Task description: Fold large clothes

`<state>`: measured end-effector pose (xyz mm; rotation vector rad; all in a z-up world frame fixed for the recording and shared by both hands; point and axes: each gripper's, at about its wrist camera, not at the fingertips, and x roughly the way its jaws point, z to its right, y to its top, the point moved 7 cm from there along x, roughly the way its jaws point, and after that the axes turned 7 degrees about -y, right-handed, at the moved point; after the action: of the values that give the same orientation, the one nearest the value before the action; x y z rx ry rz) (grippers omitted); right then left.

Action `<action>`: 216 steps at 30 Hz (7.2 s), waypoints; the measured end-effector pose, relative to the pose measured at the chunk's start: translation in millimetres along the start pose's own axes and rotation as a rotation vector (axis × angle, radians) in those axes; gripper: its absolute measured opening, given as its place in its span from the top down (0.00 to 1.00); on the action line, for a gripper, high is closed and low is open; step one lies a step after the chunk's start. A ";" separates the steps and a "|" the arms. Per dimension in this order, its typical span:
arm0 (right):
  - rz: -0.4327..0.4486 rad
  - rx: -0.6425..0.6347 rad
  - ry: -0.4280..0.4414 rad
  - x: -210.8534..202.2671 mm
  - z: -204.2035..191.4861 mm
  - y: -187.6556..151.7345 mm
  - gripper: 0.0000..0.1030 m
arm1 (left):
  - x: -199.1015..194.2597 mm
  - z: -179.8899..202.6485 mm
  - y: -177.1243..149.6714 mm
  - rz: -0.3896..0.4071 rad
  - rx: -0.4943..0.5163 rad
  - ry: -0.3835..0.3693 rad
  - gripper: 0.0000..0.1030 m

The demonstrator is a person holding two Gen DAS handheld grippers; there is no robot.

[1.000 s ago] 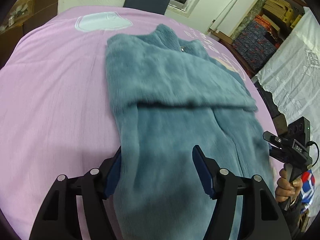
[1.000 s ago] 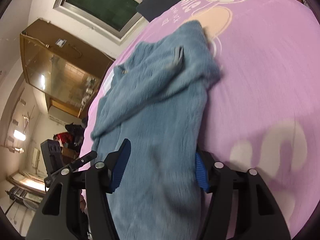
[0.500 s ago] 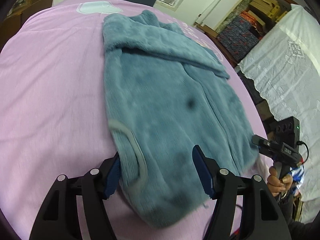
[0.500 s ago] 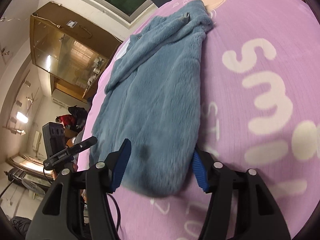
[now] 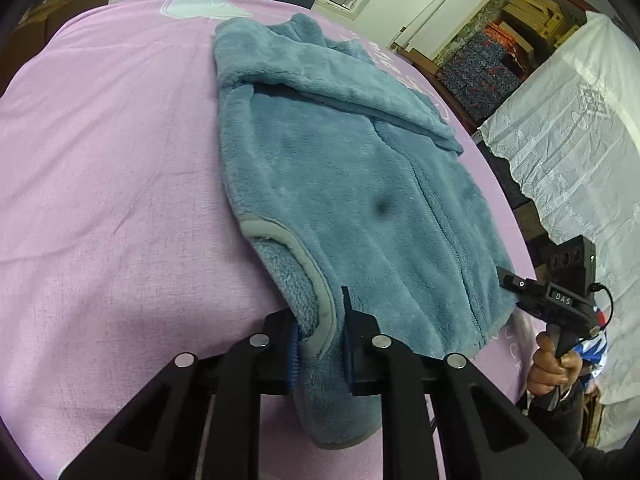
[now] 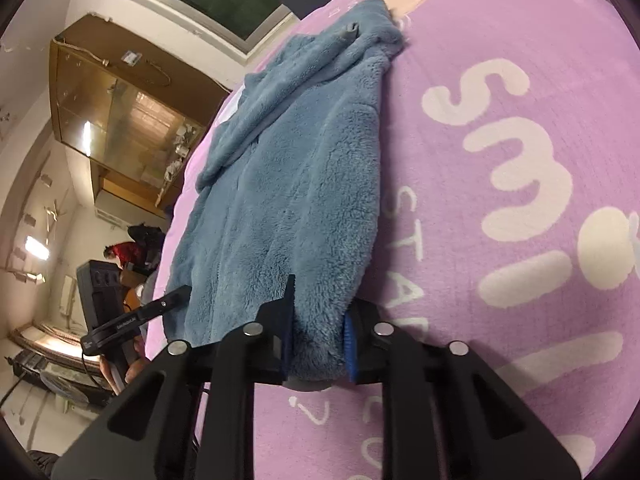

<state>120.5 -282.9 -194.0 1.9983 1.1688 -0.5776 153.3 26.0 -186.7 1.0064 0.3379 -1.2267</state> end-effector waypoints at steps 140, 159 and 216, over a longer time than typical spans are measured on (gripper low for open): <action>0.425 -0.140 -0.422 50.3 -28.8 287.4 0.92 | 86.3 -74.2 250.5 0.234 -0.080 0.377 0.07; 0.265 -0.008 -0.215 43.7 6.0 201.3 0.62 | 84.4 -76.0 251.0 0.240 -0.086 0.373 0.06; 0.374 -0.250 -0.353 86.5 -93.1 195.8 0.42 | 85.2 1.5 202.3 0.222 0.139 0.512 0.03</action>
<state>335.0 -224.8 -122.7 1.7508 0.6019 -0.5332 363.2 -29.2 -153.8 1.4385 0.5273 -0.7883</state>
